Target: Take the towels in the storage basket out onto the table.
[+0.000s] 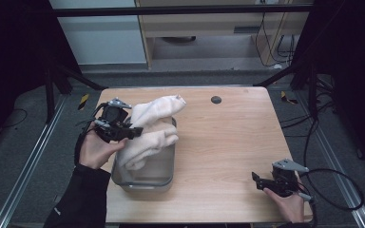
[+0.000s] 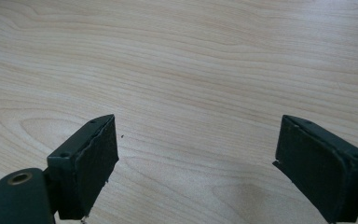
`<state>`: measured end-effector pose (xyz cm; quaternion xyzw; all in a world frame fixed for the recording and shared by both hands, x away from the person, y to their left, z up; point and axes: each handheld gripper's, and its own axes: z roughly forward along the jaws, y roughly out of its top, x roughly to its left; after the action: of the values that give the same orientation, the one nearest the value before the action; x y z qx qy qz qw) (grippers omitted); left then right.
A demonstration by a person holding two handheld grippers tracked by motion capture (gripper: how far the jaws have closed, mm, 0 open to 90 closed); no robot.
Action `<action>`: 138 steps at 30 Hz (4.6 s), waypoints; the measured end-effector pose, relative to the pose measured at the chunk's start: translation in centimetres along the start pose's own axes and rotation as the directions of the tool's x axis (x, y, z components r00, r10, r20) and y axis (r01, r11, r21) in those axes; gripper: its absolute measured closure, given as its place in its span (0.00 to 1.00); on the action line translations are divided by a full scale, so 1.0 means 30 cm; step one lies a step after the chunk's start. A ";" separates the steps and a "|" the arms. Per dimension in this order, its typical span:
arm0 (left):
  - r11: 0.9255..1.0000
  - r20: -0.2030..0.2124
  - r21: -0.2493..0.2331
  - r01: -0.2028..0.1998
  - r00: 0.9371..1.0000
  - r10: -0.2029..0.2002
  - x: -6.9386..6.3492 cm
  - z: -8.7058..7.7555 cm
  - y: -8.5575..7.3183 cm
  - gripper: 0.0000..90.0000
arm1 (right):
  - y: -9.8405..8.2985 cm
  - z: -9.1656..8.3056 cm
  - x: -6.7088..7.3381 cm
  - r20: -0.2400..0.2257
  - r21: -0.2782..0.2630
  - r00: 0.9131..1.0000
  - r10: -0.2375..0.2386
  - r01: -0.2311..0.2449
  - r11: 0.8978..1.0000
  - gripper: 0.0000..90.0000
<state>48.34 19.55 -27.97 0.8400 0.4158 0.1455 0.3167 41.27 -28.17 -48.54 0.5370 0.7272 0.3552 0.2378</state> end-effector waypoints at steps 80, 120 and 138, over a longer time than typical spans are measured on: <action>0.962 0.147 0.011 -0.273 0.952 0.269 -0.480 0.119 0.342 0.81 | -0.013 -0.018 -0.018 0.020 -0.029 1.000 -0.019 0.019 0.999 0.14; 0.963 0.203 0.122 -0.238 0.956 0.211 -0.452 0.501 0.172 0.81 | -0.021 -0.009 -0.020 0.013 -0.014 0.999 -0.033 0.033 0.999 0.14; 0.960 0.204 0.175 -0.218 0.962 0.182 -0.425 0.603 0.076 0.69 | -0.024 -0.005 -0.020 0.015 -0.007 0.999 -0.036 0.036 0.999 0.14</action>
<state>51.12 0.99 -39.94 0.9148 0.3091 0.0562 0.2537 40.91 -28.90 -49.02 0.5257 0.7337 0.3494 0.2515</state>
